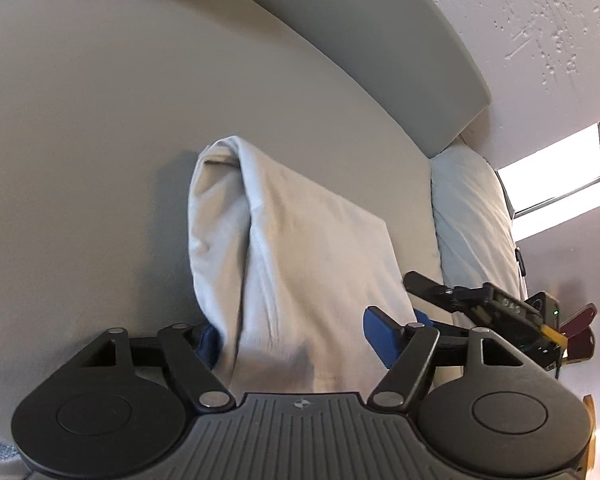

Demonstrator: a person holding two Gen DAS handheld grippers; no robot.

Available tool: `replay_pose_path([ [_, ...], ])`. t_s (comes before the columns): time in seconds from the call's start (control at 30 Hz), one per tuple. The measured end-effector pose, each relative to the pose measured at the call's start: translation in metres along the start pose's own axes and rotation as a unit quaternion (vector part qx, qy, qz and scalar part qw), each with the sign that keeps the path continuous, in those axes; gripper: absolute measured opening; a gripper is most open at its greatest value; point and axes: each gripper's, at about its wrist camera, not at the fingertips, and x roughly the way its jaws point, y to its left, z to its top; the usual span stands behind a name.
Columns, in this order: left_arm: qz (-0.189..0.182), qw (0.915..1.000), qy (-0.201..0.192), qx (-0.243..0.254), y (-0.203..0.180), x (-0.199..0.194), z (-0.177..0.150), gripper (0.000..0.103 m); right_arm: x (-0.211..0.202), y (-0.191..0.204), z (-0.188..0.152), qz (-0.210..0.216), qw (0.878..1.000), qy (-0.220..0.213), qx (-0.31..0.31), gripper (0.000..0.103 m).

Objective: Fold clothes
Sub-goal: 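Close both grippers on the edge of the folded white shirt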

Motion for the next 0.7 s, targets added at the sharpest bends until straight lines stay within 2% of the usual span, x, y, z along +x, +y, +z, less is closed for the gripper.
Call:
replay_pose_path([
  [0.1, -0.008, 0.9999, -0.001, -0.011, 0.001, 0.009, 0.008, 0.065, 0.009, -0.003, 0.005, 0.002, 1.000, -0.014, 0.000, 0.041],
  [0.17, 0.003, 0.9999, -0.002, -0.012, 0.000, 0.010, 0.011, 0.054, 0.015, -0.007, 0.007, -0.008, 1.000, -0.021, 0.006, 0.017],
  [0.23, 0.022, 0.9997, -0.005, -0.010, -0.002, 0.010, 0.011, 0.034, 0.017, -0.013, 0.009, -0.011, 0.999, -0.024, 0.021, 0.009],
  [0.27, 0.036, 0.9993, -0.008, -0.007, -0.004, 0.010, 0.010, 0.029, 0.015, -0.012, 0.007, -0.014, 0.999, -0.030, 0.022, 0.006],
  [0.3, 0.048, 0.9988, -0.011, -0.004, -0.005, 0.009, 0.008, 0.015, 0.012, -0.012, 0.005, -0.018, 0.999, -0.037, 0.022, 0.006],
  [0.33, 0.056, 0.9983, -0.017, 0.004, -0.009, 0.007, 0.005, 0.008, 0.010, -0.011, 0.004, -0.023, 0.999, -0.043, 0.022, 0.006],
  [0.43, 0.081, 0.9949, -0.038, 0.046, -0.028, -0.002, -0.005, 0.007, 0.001, 0.013, -0.010, -0.063, 0.994, -0.078, -0.043, 0.005],
  [0.53, 0.104, 0.9850, -0.072, 0.118, -0.060, -0.019, -0.021, 0.006, -0.015, 0.042, -0.026, -0.082, 0.985, -0.115, -0.102, 0.004],
  [0.6, 0.105, 0.9748, -0.102, 0.168, -0.083, -0.037, -0.035, 0.006, -0.031, 0.062, -0.039, -0.083, 0.977, -0.141, -0.134, 0.004],
  [0.63, 0.103, 0.9677, -0.120, 0.197, -0.096, -0.047, -0.044, 0.006, -0.041, 0.070, -0.044, -0.077, 0.975, -0.152, -0.144, 0.004],
  [0.7, 0.093, 0.9468, -0.163, 0.261, -0.122, -0.074, -0.067, 0.006, -0.069, 0.086, -0.061, -0.058, 0.968, -0.183, -0.162, 0.003],
])
